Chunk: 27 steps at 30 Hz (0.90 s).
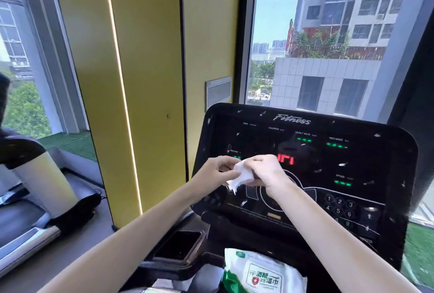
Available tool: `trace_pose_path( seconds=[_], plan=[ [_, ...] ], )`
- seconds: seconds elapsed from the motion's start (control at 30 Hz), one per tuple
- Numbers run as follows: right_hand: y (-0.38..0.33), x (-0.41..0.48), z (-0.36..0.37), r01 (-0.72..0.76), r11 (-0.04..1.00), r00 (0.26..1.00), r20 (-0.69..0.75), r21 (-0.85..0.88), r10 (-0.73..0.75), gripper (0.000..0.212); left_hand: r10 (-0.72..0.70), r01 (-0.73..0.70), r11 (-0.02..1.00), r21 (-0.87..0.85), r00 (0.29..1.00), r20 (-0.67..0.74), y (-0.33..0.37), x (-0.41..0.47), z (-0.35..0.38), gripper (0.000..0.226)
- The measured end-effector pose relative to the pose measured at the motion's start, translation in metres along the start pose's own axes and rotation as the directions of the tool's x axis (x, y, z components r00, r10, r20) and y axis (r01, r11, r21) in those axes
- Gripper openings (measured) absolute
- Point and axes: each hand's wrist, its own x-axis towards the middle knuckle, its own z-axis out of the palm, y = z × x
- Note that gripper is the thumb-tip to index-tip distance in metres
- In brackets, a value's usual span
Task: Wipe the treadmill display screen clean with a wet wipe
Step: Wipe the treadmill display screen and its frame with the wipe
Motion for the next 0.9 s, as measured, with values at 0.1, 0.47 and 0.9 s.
trace_pose_path(
  seconds=[0.1, 0.47, 0.9],
  plan=[
    [-0.002, -0.003, 0.005, -0.002, 0.998, 1.000, -0.003, 0.062, 0.003, 0.018, 0.094, -0.082, 0.980, 0.183, 0.994, -0.058, -0.013, 0.000, 0.008, 0.041],
    [-0.008, 0.002, 0.039, -0.066, 0.987, 0.975, 0.218, 0.144, 0.033, 0.019, 0.277, -0.069, 0.711, 0.700, 0.942, -0.189, -0.056, 0.012, -0.009, 0.030],
    [-0.017, 0.066, 0.090, 0.346, 0.213, 0.735, 0.124, -0.914, -0.666, 0.049, 0.151, -0.056, 0.972, 0.229, 0.894, -0.422, -0.046, 0.126, -0.129, 0.017]
  ],
)
